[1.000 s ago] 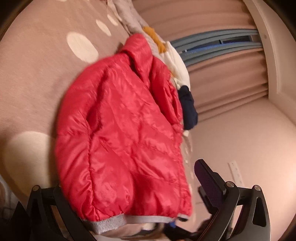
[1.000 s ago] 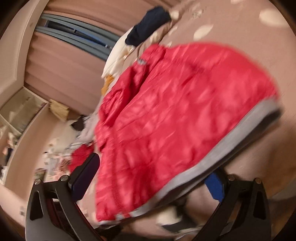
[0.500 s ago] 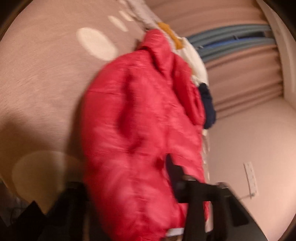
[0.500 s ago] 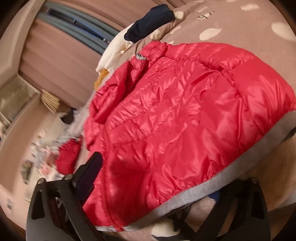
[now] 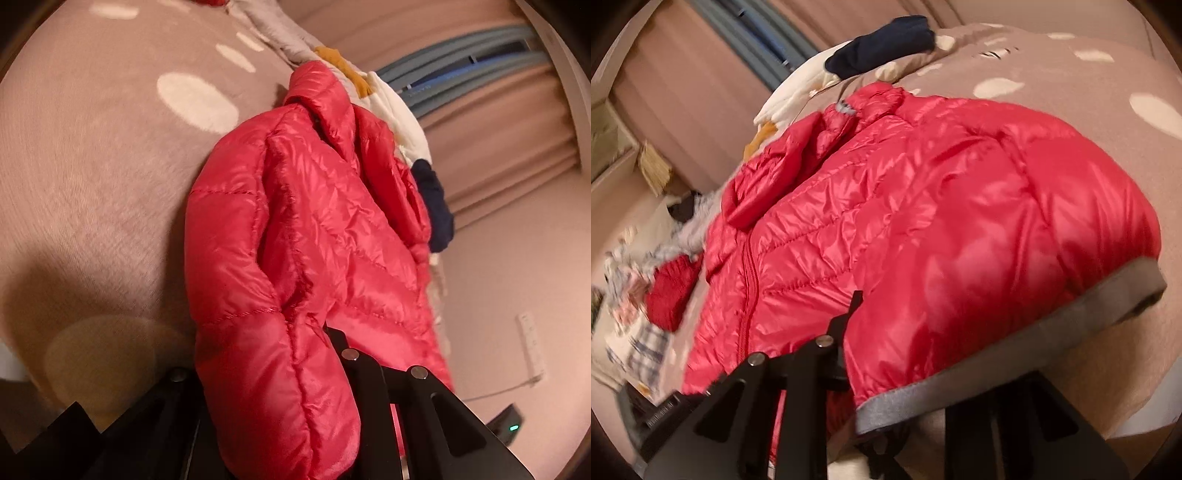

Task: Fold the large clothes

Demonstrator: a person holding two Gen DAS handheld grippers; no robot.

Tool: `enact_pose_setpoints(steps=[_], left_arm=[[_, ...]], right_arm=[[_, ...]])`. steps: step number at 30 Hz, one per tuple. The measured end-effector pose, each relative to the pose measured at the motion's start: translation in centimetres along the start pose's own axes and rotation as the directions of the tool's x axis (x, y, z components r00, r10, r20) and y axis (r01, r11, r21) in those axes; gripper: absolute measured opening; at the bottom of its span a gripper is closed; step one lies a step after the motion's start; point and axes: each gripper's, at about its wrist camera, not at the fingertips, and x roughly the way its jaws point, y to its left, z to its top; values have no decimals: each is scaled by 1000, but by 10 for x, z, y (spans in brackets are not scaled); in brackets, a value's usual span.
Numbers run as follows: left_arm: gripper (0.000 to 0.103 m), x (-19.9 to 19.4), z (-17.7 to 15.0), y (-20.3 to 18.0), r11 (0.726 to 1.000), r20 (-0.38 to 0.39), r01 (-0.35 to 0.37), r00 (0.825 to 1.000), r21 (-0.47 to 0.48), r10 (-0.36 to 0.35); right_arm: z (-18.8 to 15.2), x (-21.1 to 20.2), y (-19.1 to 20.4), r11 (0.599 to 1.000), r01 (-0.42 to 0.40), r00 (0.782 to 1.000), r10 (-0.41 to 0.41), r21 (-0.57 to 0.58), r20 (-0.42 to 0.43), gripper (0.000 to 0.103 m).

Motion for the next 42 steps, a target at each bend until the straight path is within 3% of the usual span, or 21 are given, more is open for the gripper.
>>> enact_pose_setpoints(steps=[8, 14, 19, 26, 37, 42], left_arm=[[16, -13, 9, -20, 990, 111, -118, 988, 76, 109], [15, -44, 22, -29, 990, 235, -78, 971, 118, 49], [15, -67, 35, -31, 992, 285, -36, 959, 121, 0], [15, -78, 42, -56, 980, 361, -110, 932, 168, 42], [15, -110, 32, -82, 957, 428, -139, 903, 253, 18], [15, -131, 28, -95, 949, 485, -131, 874, 287, -26]], right_arm=[[5, -18, 8, 997, -60, 998, 62, -52, 23, 15], [11, -54, 41, 975, -125, 981, 150, -184, 127, 14], [18, -78, 62, 951, -178, 959, 226, -253, 174, 14], [22, -92, 76, 939, -185, 945, 250, -289, 209, 15], [35, -122, 73, 933, -241, 921, 307, -267, 241, 15], [38, -147, 81, 919, -271, 898, 349, -286, 269, 18]])
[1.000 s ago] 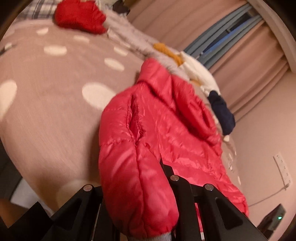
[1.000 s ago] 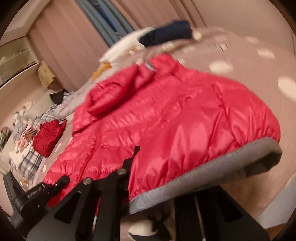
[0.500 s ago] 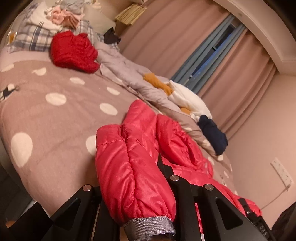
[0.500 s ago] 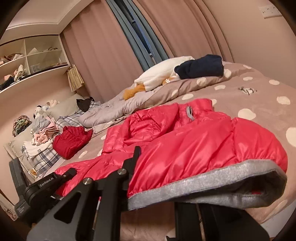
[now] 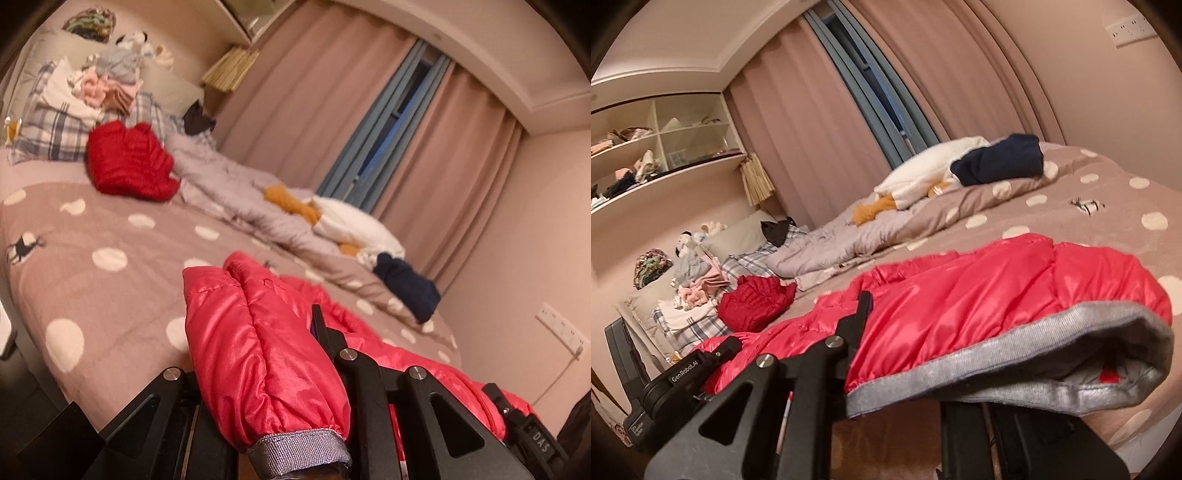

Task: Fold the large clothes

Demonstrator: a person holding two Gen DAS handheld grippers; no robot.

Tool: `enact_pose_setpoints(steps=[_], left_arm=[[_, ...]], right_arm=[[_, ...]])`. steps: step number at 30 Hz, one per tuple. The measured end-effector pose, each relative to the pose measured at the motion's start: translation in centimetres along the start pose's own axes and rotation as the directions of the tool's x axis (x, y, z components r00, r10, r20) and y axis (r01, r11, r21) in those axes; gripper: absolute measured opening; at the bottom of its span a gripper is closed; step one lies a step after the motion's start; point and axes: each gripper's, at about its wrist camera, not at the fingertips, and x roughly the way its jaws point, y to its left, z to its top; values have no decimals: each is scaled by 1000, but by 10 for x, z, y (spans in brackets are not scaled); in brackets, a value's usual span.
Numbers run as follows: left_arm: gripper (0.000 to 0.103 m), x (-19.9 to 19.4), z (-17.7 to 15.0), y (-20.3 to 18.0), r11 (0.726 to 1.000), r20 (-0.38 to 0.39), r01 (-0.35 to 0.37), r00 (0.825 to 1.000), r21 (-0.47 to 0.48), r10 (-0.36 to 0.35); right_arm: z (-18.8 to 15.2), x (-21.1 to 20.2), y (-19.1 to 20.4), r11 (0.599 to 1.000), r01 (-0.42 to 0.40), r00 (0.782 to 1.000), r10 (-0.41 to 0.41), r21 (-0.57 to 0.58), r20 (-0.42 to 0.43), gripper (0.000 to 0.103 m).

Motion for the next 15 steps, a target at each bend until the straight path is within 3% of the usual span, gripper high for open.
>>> enact_pose_setpoints(steps=[6, 12, 15], left_arm=[[15, -3, 17, -3, 1000, 33, 15, 999, -1, -15], [15, 43, 36, -15, 997, -14, -65, 998, 42, 66], [15, 60, 41, -18, 995, -25, -70, 997, 74, 72]], right_arm=[[13, -1, 20, 998, 11, 999, -8, -61, 36, 18], [29, 45, 32, 990, 85, 996, -89, -114, -32, 18], [35, 63, 30, 985, 114, 992, -120, -128, -38, 18]])
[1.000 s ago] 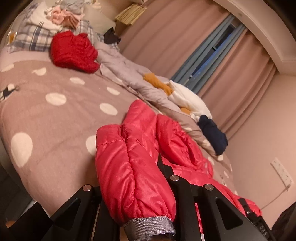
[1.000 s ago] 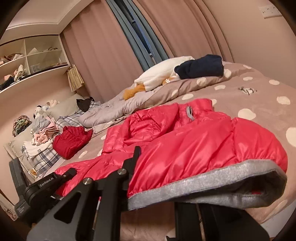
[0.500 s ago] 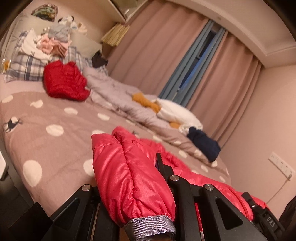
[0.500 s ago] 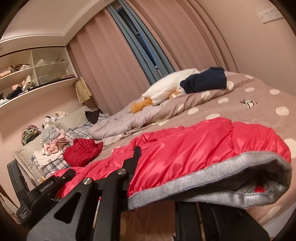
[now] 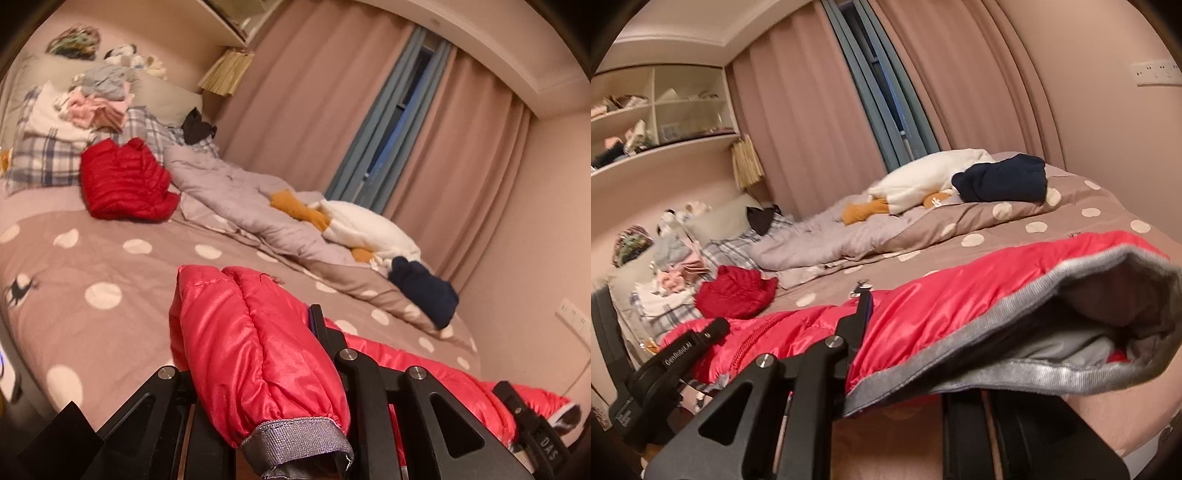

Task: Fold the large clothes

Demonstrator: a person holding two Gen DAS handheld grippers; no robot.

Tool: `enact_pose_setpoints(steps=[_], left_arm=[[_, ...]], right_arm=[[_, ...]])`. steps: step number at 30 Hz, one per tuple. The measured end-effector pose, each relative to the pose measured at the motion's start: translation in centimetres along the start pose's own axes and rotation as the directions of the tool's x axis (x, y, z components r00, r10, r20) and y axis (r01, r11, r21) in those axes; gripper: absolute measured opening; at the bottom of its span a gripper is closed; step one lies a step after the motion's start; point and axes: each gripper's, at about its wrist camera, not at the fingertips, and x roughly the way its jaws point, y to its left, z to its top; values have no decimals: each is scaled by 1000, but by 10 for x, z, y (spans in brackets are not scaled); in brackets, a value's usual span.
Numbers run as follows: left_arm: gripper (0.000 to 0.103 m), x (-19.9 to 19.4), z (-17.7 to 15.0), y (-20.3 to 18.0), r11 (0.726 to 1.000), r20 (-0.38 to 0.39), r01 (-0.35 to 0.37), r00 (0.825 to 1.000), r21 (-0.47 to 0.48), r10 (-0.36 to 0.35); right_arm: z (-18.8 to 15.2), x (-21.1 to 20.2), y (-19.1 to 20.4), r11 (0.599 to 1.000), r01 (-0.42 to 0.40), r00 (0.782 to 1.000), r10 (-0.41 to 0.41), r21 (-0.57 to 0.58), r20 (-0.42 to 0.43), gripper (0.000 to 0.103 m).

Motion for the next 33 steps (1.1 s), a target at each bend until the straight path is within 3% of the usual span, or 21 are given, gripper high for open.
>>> enact_pose_setpoints(steps=[6, 10, 17, 23, 29, 33], left_arm=[[15, 41, 9, -5, 1000, -47, 11, 999, 10, -10], [15, 66, 13, -13, 996, -97, -34, 994, 86, 43], [15, 93, 14, -20, 990, -137, -73, 986, 119, 89], [15, 105, 2, -10, 991, -185, -62, 979, 116, 82], [15, 101, 1, -8, 995, -174, -55, 982, 79, 68], [15, 100, 0, -12, 992, -163, -58, 984, 110, 75]], right_arm=[[8, 37, -8, 998, 51, 998, -51, 26, -25, 18], [17, 63, -13, 995, 78, 995, -74, 58, -73, 18], [25, 104, -20, 987, 132, 984, -120, 86, -130, 18], [12, 115, -31, 989, 132, 973, -116, 69, -198, 18], [8, 111, -28, 989, 144, 974, -134, 42, -181, 18], [8, 112, -29, 988, 150, 973, -144, 25, -180, 18]])
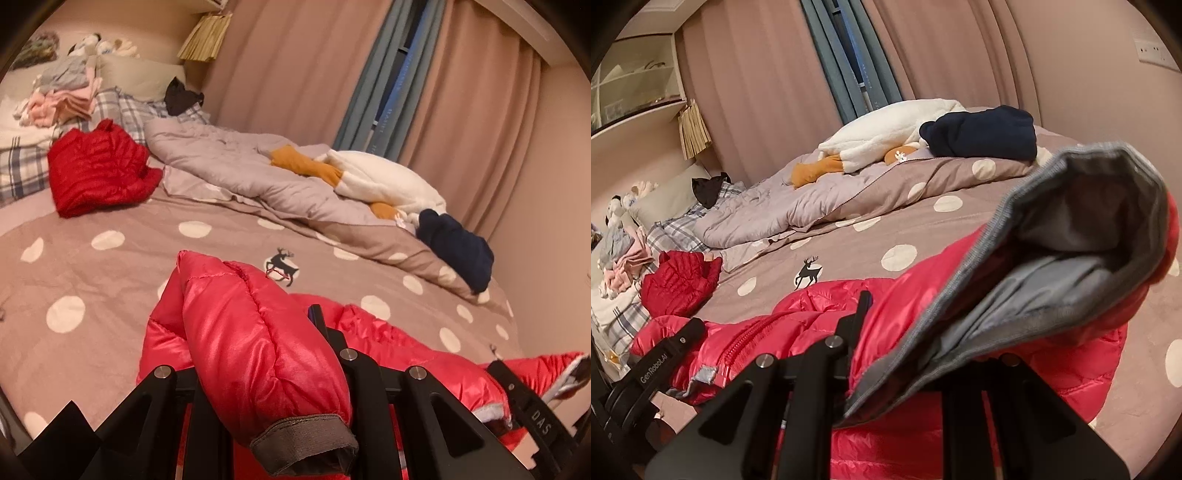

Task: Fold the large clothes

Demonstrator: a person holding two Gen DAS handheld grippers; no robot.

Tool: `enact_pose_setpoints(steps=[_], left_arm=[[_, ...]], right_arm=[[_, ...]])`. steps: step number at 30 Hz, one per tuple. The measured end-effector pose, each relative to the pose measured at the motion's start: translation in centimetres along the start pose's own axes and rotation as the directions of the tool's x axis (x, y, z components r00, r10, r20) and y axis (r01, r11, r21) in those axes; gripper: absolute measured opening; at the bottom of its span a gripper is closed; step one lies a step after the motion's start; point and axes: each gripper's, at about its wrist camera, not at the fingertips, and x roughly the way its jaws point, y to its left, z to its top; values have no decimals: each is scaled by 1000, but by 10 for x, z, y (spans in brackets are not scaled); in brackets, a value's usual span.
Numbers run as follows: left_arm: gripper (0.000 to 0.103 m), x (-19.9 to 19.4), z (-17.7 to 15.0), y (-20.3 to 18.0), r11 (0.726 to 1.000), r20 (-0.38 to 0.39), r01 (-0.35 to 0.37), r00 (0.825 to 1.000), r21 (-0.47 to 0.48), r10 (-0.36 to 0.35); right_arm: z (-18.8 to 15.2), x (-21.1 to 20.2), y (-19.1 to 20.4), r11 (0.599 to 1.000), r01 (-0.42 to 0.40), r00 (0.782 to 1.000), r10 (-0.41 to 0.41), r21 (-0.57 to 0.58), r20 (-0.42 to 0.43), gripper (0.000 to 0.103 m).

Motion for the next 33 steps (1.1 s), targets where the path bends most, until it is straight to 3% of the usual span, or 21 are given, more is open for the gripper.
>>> enact_pose_setpoints(steps=[7, 13, 33], left_arm=[[15, 3, -12, 8, 1000, 18, 19, 1000, 13, -19], [15, 8, -11, 16, 998, 17, 51, 999, -42, -50], [15, 11, -17, 20, 996, 12, 52, 999, -66, -52]], right_arm=[[-2, 12, 3, 1000, 9, 1000, -9, -17, -22, 18], [-3, 15, 10, 999, 33, 999, -34, -43, -14, 18], [-8, 25, 13, 998, 46, 998, -49, -52, -45, 18]])
